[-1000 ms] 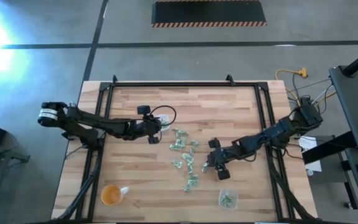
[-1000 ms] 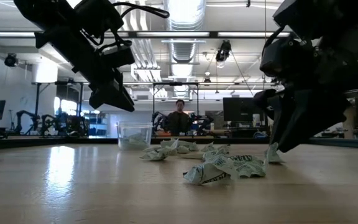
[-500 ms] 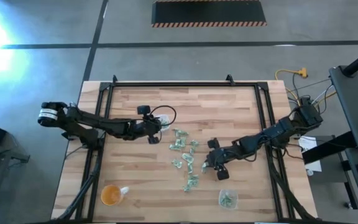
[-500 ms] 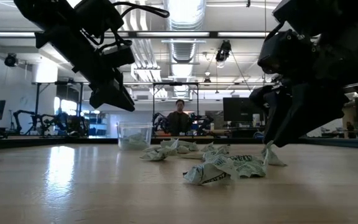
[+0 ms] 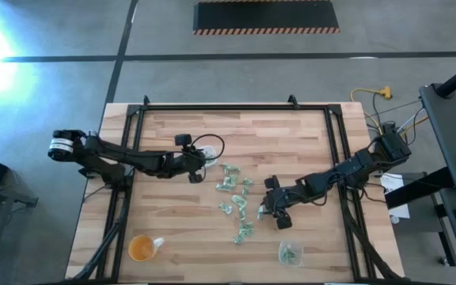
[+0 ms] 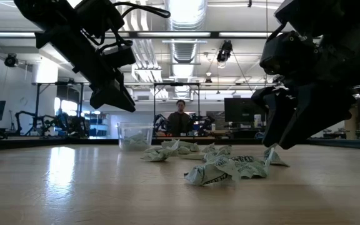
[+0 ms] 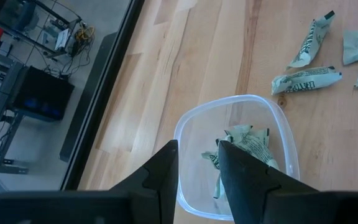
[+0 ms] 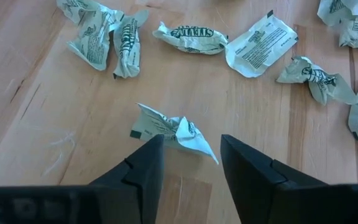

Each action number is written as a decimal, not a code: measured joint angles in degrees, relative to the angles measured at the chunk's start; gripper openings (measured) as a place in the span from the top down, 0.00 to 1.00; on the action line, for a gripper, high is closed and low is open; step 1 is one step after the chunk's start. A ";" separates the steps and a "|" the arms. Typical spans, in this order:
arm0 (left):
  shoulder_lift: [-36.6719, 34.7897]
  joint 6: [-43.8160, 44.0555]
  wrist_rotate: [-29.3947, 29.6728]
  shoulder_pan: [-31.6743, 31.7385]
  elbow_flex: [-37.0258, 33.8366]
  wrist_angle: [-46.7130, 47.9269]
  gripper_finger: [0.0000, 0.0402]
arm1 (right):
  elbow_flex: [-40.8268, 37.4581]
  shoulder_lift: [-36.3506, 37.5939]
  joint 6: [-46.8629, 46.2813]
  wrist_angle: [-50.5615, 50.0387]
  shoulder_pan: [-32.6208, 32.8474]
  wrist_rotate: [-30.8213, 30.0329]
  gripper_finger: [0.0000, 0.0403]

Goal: Pick and place Stevia / Truvia into bins
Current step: Put the stevia packet into the bottom transparent container, then put the stevia packet into the top transparent container

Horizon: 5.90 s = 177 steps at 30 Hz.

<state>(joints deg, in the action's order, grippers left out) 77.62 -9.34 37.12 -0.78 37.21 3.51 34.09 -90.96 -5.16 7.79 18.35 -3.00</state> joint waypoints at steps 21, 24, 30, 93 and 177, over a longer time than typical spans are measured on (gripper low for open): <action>0.00 0.02 0.00 0.00 0.17 0.00 0.75 | 0.17 -0.02 0.29 1.56 0.00 -0.11 0.64; 0.00 0.00 -0.02 0.00 0.19 0.00 0.75 | 0.17 -0.02 -0.06 1.56 0.00 -0.02 0.64; 0.00 0.01 -0.02 0.00 0.16 0.01 0.75 | 0.21 -2.25 -0.68 3.72 0.00 0.86 0.64; 0.00 0.11 -0.02 -0.02 0.02 -0.01 0.75 | 5.99 12.09 -4.78 -8.83 25.21 -2.92 0.93; 18.43 -3.06 -35.32 -12.70 7.07 -19.90 0.75 | 7.78 14.32 -6.88 -19.97 29.00 -28.68 0.85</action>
<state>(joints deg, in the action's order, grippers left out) 96.06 -12.40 1.80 -13.47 44.28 -16.40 41.87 -76.64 -12.03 -12.19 47.35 -31.68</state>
